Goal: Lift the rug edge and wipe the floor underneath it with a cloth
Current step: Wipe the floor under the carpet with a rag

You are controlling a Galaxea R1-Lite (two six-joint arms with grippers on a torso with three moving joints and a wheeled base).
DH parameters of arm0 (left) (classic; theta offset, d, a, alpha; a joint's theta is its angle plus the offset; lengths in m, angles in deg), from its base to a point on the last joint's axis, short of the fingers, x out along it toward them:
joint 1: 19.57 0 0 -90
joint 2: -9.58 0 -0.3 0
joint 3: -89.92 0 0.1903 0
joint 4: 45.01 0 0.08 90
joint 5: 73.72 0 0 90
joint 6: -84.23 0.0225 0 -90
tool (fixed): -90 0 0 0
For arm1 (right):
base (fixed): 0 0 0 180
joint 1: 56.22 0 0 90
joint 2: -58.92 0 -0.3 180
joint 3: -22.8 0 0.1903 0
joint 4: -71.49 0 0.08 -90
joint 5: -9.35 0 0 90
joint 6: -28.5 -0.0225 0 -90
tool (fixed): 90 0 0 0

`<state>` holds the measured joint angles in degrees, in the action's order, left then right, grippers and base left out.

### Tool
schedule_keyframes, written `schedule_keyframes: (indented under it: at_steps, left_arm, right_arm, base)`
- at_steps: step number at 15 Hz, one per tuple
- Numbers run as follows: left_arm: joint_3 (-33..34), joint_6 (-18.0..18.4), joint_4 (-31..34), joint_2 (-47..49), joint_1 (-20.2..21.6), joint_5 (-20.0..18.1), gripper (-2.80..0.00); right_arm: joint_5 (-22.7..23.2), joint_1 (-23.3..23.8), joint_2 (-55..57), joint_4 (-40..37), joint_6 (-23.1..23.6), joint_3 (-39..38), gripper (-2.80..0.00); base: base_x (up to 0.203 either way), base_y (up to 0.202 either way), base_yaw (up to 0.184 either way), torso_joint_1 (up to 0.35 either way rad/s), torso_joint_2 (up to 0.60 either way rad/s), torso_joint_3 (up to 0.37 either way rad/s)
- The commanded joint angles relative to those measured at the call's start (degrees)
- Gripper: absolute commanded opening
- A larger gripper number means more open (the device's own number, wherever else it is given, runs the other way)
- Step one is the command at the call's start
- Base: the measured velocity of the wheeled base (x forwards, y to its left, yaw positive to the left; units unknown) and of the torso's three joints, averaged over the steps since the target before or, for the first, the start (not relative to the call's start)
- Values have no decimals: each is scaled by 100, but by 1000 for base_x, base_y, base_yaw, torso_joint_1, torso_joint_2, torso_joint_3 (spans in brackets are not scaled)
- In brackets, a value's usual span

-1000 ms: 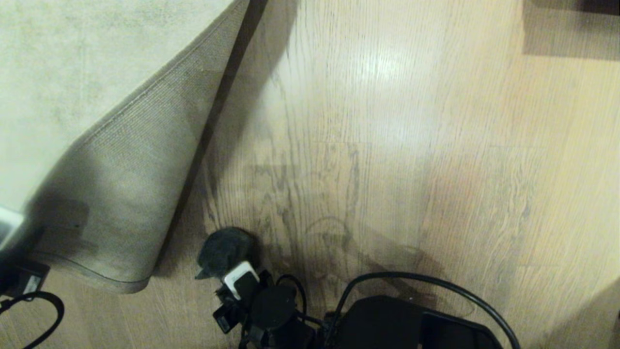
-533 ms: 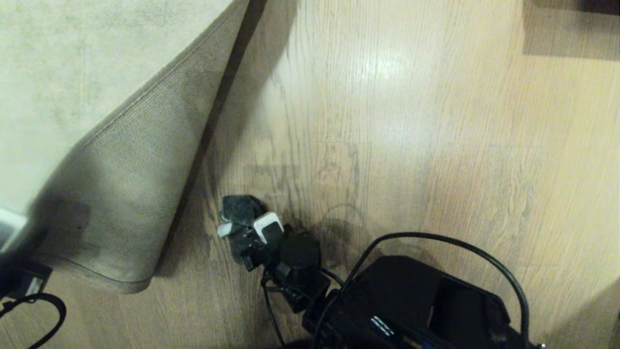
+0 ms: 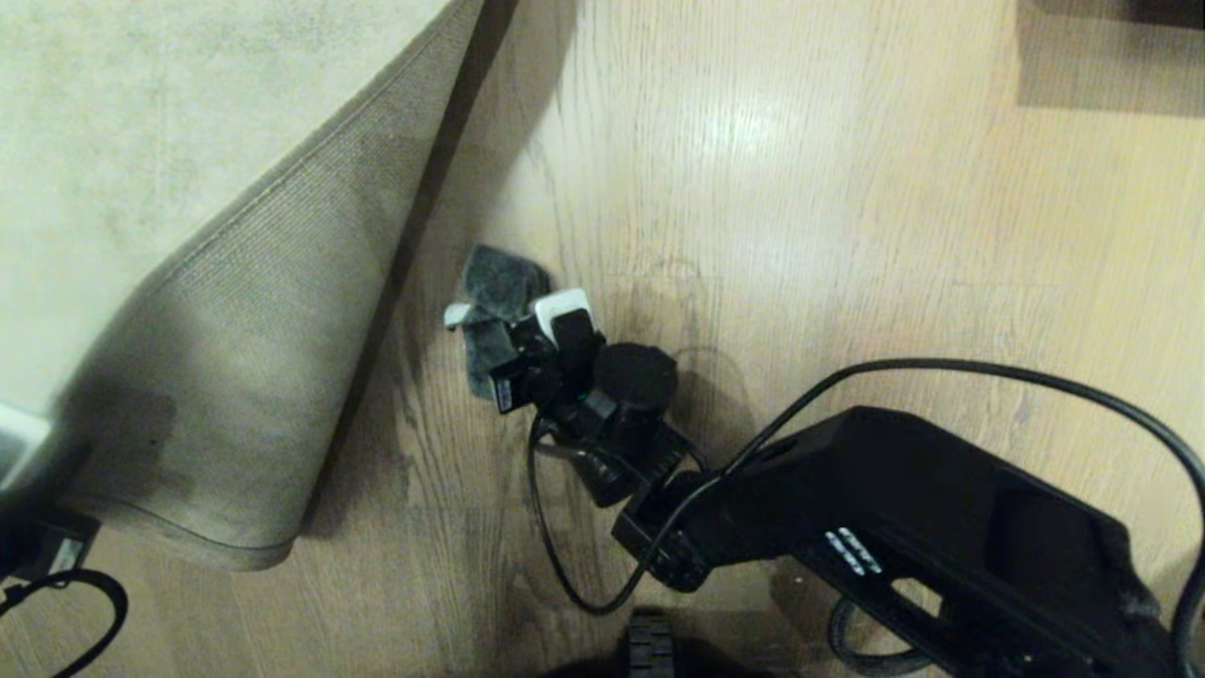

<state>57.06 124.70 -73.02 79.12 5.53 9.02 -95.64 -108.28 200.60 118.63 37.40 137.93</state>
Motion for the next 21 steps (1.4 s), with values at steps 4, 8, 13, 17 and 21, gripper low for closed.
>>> schedule_keyframes:
  at_steps: [4, 8, 13, 17, 21]
  left_arm:
    - [9, 22, -40, -19, 4, -3, -280]
    - [9, 14, -31, -18, 4, -3, -280]
    - [9, 14, -31, -1, 4, -3, -280]
    - [9, -3, -11, 7, -4, -3, -280]
    - [18, -21, 22, 34, 4, -3, -280]
  right_arm:
    - [-20, 81, -1295, -157, 18, -789, -280]
    - [-13, -152, -2079, -130, 101, -2261, -280]
    - [-49, -957, -2647, 8, 138, -3870, -280]
    - [-48, -1321, -2163, 28, 138, -4106, -280]
    - [-12, -1601, -1437, 41, 118, -4085, -280]
  base:
    - [0, 0, 0, 0, 0, 0]
    - [0, 0, 0, 0, 0, 0]
    - [0, 0, 0, 0, 0, 0]
    - [0, 0, 0, 0, 0, 0]
    - [0, 0, 0, 0, 0, 0]
